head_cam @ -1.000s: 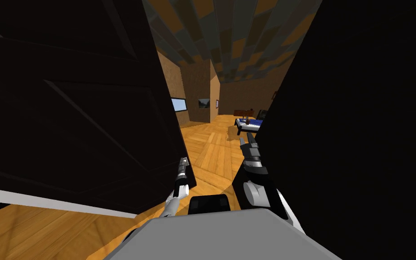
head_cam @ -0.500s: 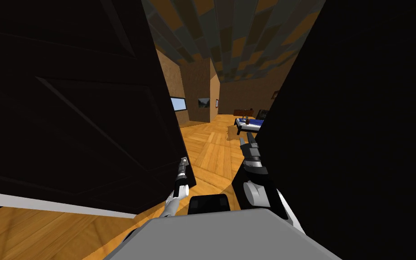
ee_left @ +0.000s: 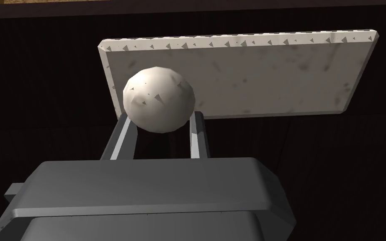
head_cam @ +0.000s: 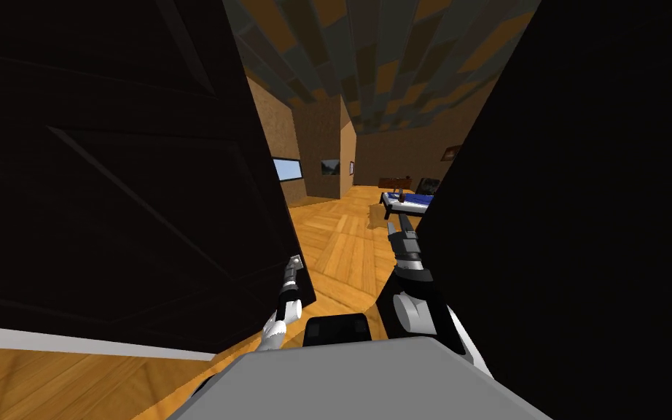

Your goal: Push the door open

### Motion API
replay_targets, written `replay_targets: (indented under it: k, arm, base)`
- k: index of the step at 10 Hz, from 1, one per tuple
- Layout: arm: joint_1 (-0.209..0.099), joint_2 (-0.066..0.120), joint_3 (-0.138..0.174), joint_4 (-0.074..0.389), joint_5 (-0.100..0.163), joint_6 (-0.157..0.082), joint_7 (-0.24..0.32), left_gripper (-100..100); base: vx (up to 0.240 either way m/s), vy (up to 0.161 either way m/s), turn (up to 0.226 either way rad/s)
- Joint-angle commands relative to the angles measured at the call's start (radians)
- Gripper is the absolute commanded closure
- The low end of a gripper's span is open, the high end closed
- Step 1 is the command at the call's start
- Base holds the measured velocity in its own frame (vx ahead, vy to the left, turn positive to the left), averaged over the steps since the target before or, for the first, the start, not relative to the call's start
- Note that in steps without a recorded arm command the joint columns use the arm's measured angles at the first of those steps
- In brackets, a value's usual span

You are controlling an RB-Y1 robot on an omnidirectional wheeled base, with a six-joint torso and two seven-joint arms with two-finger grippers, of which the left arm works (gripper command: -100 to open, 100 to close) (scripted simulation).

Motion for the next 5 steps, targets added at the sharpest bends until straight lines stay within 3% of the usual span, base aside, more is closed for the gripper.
replay_targets:
  k: [1, 2, 3, 4, 5]
  arm:
    - [-0.025, 0.029, 0.025, 0.009, 0.015, -0.009, -0.010, 100]
    - [-0.025, 0.029, 0.025, 0.009, 0.015, -0.009, -0.010, 100]
    - [-0.029, 0.033, 0.045, 0.007, 0.029, -0.005, -0.022, 100]
    - [-0.019, 0.045, 0.031, -0.013, -0.001, 0.010, -0.002, -100]
    - [-0.022, 0.055, 0.028, -0.010, -0.017, 0.012, 0.009, -100]
  base:
    - [0.214, -0.007, 0.061]
    - [0.145, 0.014, 0.045]
    - [0.176, 0.001, 0.102]
    - [0.064, 0.049, 0.260]
    - [-0.082, 0.110, 0.246]
